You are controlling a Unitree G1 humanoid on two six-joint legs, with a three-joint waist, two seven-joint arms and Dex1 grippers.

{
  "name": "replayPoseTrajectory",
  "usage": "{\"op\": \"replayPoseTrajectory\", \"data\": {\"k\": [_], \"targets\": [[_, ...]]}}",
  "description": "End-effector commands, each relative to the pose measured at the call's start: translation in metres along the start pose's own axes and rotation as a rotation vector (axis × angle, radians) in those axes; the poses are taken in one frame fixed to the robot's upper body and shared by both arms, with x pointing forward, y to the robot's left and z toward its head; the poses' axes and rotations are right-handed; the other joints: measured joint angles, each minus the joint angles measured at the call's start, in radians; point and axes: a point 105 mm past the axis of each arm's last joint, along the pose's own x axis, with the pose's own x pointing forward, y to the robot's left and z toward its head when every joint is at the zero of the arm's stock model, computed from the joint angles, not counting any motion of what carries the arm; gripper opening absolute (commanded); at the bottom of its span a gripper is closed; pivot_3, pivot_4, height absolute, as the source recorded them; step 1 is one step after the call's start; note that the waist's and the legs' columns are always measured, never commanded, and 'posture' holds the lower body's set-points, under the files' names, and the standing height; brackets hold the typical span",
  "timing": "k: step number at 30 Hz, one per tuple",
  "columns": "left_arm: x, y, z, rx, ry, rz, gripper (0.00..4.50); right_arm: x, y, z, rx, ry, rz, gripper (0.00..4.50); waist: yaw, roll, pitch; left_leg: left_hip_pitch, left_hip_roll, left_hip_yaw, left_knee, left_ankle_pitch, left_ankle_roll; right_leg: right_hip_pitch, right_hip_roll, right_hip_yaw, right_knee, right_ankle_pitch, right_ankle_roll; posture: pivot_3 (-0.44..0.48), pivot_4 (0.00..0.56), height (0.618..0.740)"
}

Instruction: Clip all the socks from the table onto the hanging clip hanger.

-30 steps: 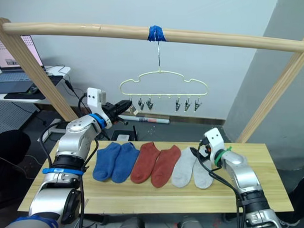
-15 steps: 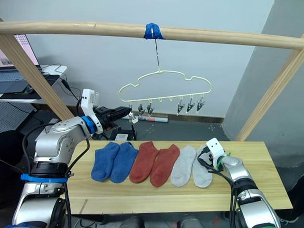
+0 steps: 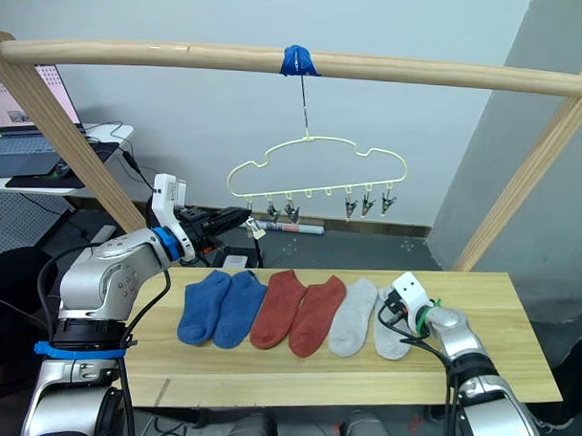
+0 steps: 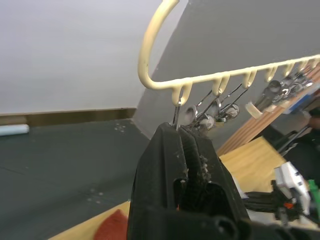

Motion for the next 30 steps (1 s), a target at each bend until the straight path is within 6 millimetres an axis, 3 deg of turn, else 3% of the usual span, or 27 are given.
{"op": "replayPoseTrajectory", "data": {"k": [1,7,10,14,21,30], "targets": [[-0.003,-0.005,0.004,-0.123,-0.019,-0.042,0.00,-0.023,-0.002,0.034,-0.061,-0.110,0.048,0.02,0.005,0.001,0.001,0.000,0.000,0.000,0.000,0.000,0.000,0.000,0.000,0.000,0.000,0.000,0.000,0.078,0.105,0.740],[-0.009,-0.020,0.013,-0.377,-0.028,-0.189,0.00,-0.062,0.063,0.105,-0.017,-0.270,0.379,0.02,0.002,0.002,0.002,-0.001,0.001,-0.001,-0.001,0.000,0.000,-0.002,0.001,0.000,0.001,0.000,0.000,0.055,0.102,0.740],[-0.010,-0.023,0.020,-0.424,-0.037,-0.217,0.00,-0.063,0.093,0.137,0.010,-0.337,0.481,0.02,0.005,0.000,0.003,-0.001,0.001,-0.003,0.000,0.000,0.000,-0.001,0.002,-0.002,0.001,0.000,0.000,0.051,0.102,0.740],[-0.009,-0.026,0.024,-0.429,-0.048,-0.223,0.00,-0.051,0.120,0.172,0.065,-0.400,0.555,0.02,0.013,-0.002,0.005,-0.002,0.000,-0.003,0.000,0.000,0.000,-0.002,0.001,-0.002,0.000,0.000,0.000,0.060,0.102,0.740],[-0.010,-0.032,0.026,-0.416,-0.057,-0.229,0.00,-0.029,0.138,0.205,0.072,-0.439,0.588,0.02,0.034,-0.003,0.006,-0.006,0.000,-0.003,0.000,0.000,0.000,-0.005,-0.001,-0.003,0.000,0.000,0.000,0.090,0.104,0.740],[-0.014,-0.034,0.020,-0.402,-0.049,-0.221,0.00,-0.031,0.138,0.231,0.070,-0.496,0.611,0.02,0.040,-0.003,0.006,-0.006,0.000,-0.004,0.000,0.000,0.000,-0.005,-0.001,-0.004,0.000,0.000,0.000,0.104,0.105,0.740]]}}
